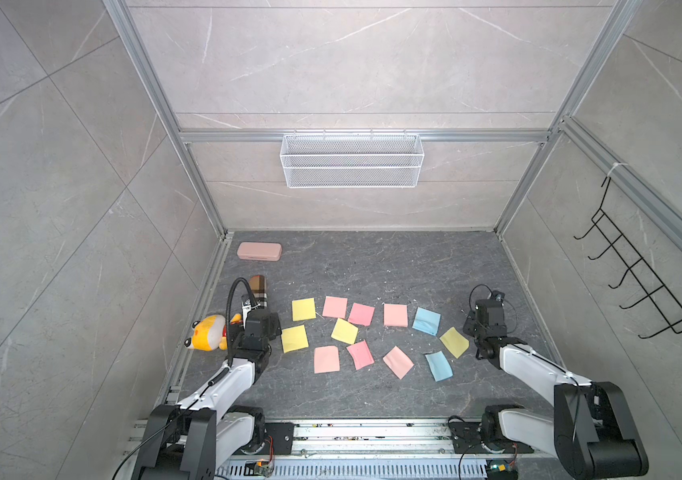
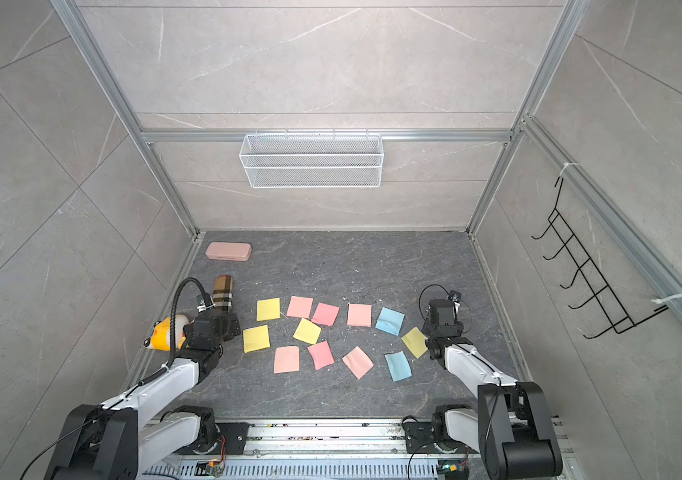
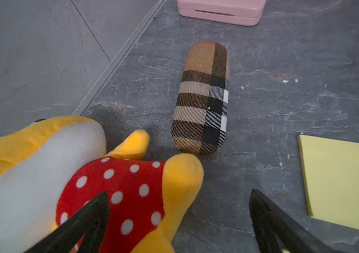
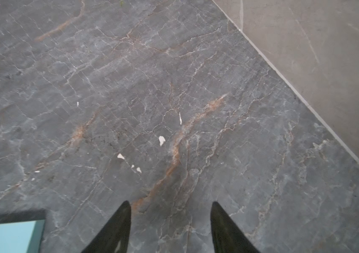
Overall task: Tear off pages from different memo pads
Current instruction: Reset both arms
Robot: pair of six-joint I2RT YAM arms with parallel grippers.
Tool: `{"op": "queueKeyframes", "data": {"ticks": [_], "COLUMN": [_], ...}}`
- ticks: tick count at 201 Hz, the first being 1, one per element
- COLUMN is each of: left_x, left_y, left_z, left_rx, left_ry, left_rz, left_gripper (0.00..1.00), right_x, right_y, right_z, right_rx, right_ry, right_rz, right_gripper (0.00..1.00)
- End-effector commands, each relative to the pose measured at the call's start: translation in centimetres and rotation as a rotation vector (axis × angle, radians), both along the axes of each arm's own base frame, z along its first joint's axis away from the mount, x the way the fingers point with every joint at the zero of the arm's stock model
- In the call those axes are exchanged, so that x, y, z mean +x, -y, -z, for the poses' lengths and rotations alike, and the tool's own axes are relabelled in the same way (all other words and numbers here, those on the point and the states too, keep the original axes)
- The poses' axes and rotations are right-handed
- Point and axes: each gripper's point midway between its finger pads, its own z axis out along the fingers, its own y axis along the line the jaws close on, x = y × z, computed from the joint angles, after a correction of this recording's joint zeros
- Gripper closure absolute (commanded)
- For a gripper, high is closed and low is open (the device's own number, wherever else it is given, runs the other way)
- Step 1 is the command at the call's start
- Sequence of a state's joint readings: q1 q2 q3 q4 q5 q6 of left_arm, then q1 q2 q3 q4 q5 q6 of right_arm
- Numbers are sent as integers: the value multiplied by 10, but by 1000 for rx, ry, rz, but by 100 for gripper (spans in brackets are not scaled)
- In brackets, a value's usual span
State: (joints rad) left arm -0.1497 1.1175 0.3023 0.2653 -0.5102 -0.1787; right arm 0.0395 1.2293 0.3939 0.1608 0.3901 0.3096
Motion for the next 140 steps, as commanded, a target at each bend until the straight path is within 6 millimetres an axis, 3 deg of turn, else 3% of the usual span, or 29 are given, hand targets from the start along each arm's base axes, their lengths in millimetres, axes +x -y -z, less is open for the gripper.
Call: {"op": "queueKeyframes", "data": {"ticks": [1,16,48,84,96,107,119,140], "left_x": [26,37,65,62,64,68,71,73], "left_y": [-3,4,22,32,29,26,21,10], "left_z": [-43,-45,-36,-37,-33,-28,-27,-17], "left_rx": [21,-19,23,28,37,49,40,2], "left_ry": [242,302,209,238,245,255,249,234], "left_rz": [-2,65,232,306,288,280,257,219], "left_gripper": [0,0,0,0,0,0,0,0], "right_x": [38,45,55,54,57,62,60,63], "right_y": [1,-4,-24,-38,-46,-50,-51,-50], "right_z": [-51,-53,-47,-47,-37,-41,-32,-37], "right_rx": [-68,-81,-75,-64,-62,-90,-73,-85], "right_ry": [265,341,364,405,387,452,372,407], "right_rz": [-30,-70,-186,-271,-323,-338,-339,-332], "right_gripper": [42,42,42,35,35,33,32,30]}}
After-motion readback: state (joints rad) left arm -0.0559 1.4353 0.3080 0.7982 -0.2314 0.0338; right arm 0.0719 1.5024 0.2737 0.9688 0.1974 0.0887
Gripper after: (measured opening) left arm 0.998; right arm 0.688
